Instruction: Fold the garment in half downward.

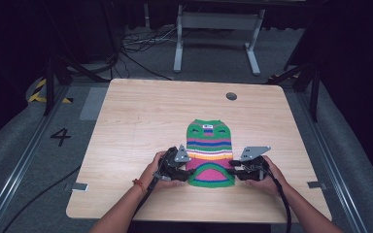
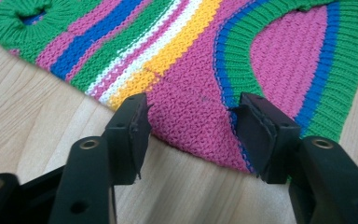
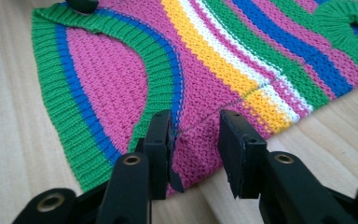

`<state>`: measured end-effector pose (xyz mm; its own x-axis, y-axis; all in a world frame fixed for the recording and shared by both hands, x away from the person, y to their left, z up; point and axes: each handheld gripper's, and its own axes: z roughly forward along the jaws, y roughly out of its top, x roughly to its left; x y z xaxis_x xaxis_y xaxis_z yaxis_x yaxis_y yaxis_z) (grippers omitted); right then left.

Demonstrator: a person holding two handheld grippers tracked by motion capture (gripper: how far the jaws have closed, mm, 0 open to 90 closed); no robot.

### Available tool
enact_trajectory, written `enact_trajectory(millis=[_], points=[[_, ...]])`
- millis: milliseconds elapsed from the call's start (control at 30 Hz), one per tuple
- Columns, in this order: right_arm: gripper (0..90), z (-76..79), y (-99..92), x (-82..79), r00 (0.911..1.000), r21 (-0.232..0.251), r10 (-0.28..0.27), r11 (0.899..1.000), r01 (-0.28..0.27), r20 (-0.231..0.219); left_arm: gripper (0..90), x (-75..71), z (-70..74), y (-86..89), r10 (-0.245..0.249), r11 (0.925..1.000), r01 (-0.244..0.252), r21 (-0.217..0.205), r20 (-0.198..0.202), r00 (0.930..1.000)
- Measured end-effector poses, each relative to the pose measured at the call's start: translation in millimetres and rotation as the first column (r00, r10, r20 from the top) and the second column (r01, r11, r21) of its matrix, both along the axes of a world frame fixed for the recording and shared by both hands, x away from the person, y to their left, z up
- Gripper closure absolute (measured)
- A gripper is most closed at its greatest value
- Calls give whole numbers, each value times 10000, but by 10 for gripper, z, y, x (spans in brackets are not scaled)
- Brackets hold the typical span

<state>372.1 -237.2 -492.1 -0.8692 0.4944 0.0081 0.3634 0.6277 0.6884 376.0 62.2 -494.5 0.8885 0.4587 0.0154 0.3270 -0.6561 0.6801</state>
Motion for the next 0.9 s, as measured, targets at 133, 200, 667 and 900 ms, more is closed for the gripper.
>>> enact_trajectory(millis=[133,200,667,900], points=[[590,20,10,-1,10000,-138,24,9999,-23,24,357,38,25,23,111,9999,-111,132,-35,9999],[554,49,-7,40,9999,-69,-138,9999,138,60,332,74,52,54,311,9995,-310,-22,87,9995],[541,412,-139,658,9825,260,-1683,9857,1667,801,292,722,291,177,1868,9824,-1867,-60,489,9812],[565,446,-52,994,9720,405,-2206,9751,2180,807,321,1003,318,149,2341,9717,-2355,161,631,9702]])
